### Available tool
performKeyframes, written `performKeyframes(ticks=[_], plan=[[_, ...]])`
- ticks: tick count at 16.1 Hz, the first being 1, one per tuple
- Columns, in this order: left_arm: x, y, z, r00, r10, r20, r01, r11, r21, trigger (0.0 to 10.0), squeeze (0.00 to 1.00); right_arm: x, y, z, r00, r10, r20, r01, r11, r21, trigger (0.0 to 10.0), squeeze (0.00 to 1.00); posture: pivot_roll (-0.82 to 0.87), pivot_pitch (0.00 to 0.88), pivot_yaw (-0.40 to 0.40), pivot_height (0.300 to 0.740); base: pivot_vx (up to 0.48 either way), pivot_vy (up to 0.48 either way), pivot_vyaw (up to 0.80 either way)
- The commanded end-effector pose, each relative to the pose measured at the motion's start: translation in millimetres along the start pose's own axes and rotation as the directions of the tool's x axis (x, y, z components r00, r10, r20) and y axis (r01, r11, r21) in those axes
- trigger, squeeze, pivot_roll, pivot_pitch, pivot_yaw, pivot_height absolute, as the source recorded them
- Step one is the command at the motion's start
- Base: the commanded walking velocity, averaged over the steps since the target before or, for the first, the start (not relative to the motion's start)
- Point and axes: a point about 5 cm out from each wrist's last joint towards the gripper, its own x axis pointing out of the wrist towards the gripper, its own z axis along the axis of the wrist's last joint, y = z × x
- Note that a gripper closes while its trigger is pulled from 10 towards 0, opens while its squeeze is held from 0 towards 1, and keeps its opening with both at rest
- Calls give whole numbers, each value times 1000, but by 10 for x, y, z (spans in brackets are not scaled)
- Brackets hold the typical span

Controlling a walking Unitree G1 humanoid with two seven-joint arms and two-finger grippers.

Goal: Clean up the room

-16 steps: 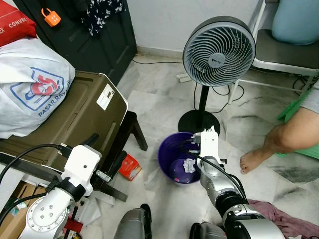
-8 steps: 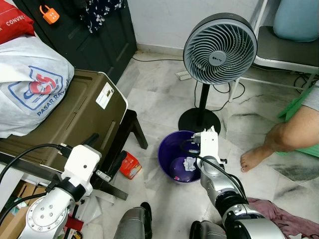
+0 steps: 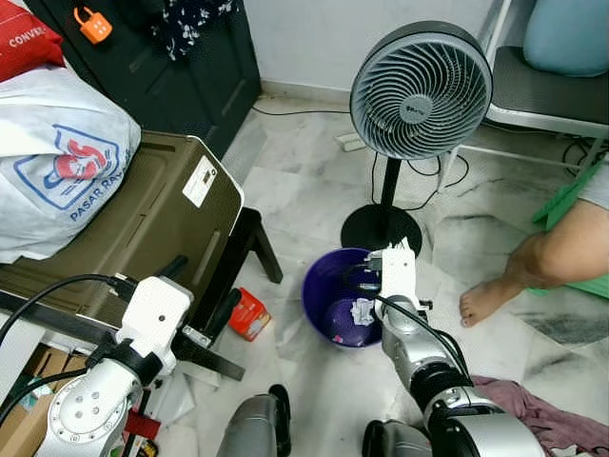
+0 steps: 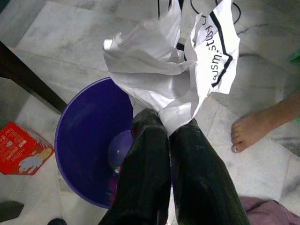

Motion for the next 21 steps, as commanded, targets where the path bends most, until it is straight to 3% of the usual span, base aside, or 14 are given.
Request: performKeyframes(ticks=[1, 8, 9, 10, 13, 21], plan=[[-38, 30, -4, 1000, 3, -14, -3, 1000, 3, 10000, 0, -12, 45, -32, 1000, 4, -16, -3, 1000, 8, 10000, 0, 271, 212, 130, 740, 0, 0, 0], [-38, 30, -4, 1000, 3, -14, -3, 1000, 3, 10000, 0, -12, 45, -32, 1000, 4, -16, -3, 1000, 8, 10000, 0, 271, 212, 130, 740, 0, 0, 0], [-150, 60, -10, 998, 18, -57, -17, 1000, 3, 10000, 0, 2, 241, 164, 997, 52, 48, -55, 997, 47, 10000, 0, 299, 229, 156, 740, 0, 0, 0], [-178, 44, -20, 997, 26, -68, -27, 1000, -6, 10000, 0, 0, 328, 276, 992, 86, 97, -93, 994, 64, 10000, 1000, 299, 228, 155, 740, 0, 0, 0], [-172, 41, -21, 997, 29, -67, -30, 1000, -6, 10000, 0, 8, 285, 331, 989, 59, 139, -68, 996, 60, 10000, 1000, 299, 225, 154, 740, 0, 0, 0], [-157, 29, -20, 997, 29, -72, -30, 999, -11, 10000, 0, 22, 278, 320, 989, 59, 133, -67, 996, 57, 10000, 1000, 295, 215, 149, 740, 0, 0, 0]])
